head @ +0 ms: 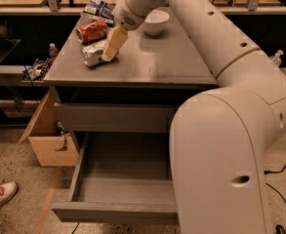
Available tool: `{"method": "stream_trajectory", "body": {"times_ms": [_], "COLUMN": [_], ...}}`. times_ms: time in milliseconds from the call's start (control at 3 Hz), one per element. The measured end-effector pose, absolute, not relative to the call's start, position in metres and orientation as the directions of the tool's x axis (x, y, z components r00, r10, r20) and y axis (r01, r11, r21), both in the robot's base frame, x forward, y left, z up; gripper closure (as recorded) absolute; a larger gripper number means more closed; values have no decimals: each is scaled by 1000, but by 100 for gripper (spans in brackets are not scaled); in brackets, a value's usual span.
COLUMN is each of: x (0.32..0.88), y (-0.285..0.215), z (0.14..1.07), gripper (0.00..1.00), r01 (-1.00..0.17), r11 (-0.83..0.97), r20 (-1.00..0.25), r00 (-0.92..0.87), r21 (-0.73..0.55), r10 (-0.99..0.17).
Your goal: Place 7up can into middle drawer
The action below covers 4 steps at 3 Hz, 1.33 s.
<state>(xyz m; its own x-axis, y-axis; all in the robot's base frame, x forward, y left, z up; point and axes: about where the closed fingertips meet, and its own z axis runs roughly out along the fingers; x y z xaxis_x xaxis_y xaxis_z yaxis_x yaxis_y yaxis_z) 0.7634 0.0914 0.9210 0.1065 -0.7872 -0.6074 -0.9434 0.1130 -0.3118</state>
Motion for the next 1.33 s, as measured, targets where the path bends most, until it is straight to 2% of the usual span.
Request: {"method": "stream_trajectory", "body": {"times_ms": [1333], "x": [778], "y": [128], "z": [878], "gripper": [0], "r01": [-970], "r11": [25], "r20": [-587], "r00": [127], "r21": [-243], "r10": [-800]}}
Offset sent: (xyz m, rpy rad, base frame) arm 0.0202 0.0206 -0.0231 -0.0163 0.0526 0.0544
